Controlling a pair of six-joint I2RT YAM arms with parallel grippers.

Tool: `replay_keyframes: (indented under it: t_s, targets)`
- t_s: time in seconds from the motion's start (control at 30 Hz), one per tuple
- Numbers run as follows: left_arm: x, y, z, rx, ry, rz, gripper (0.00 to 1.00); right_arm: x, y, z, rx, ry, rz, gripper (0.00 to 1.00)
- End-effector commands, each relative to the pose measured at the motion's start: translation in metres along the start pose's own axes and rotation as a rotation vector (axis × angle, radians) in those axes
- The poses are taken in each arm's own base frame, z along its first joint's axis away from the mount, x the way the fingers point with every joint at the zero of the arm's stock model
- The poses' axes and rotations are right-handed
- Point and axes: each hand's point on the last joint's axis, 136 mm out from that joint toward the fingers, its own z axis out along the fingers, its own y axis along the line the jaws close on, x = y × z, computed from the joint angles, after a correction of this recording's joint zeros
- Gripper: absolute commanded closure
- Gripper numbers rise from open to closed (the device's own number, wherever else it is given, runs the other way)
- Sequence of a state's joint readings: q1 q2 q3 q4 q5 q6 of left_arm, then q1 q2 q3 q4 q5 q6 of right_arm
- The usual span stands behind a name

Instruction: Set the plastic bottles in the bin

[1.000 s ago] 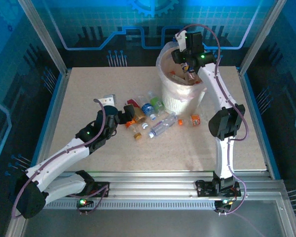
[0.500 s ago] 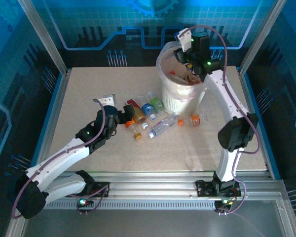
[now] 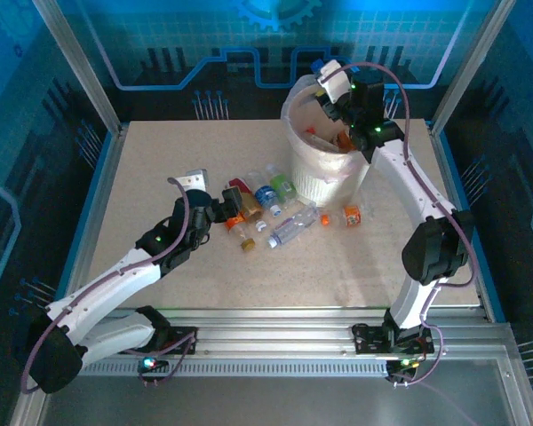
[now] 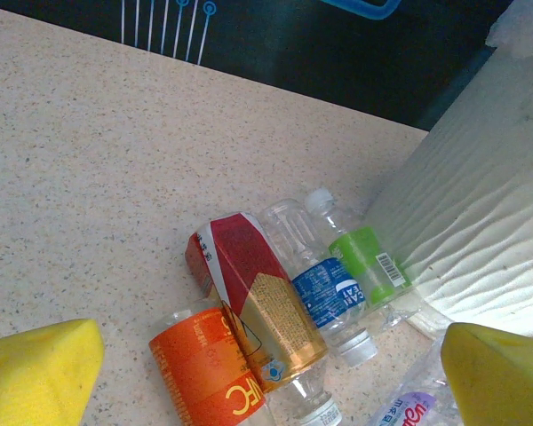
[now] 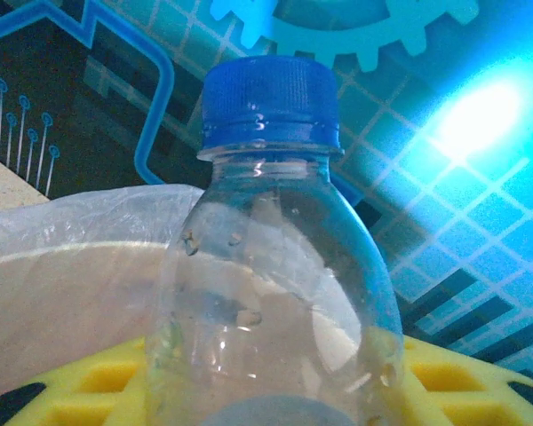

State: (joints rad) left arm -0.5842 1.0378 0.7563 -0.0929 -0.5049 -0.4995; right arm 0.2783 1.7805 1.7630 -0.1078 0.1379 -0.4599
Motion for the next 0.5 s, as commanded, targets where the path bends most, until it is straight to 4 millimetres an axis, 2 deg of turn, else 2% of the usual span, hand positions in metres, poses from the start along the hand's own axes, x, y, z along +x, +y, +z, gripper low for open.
replay_keyframes:
  t_s: [0.0, 0.3, 0.37, 0.47]
  targets:
    - [-0.016, -0.002, -0.005, 0.004, -0.039, -0.028, 0.01, -0.005, -0.011, 0.006, 0.041, -0.057, -0.060, 0.57]
    - [-0.019, -0.005, -0.002, -0.003, -0.028, -0.011, 0.01, 0.043, 0.020, 0.016, -0.010, -0.006, -0.070, 0.50]
    - [-0.021, -0.006, -0.003, -0.007, -0.030, -0.003, 0.01, 0.049, 0.025, 0.014, -0.020, 0.005, -0.071, 0.46]
    - [-0.024, -0.007, -0.003, -0.008, -0.038, 0.001, 0.01, 0.050, 0.032, 0.007, -0.032, 0.002, -0.071, 0.36]
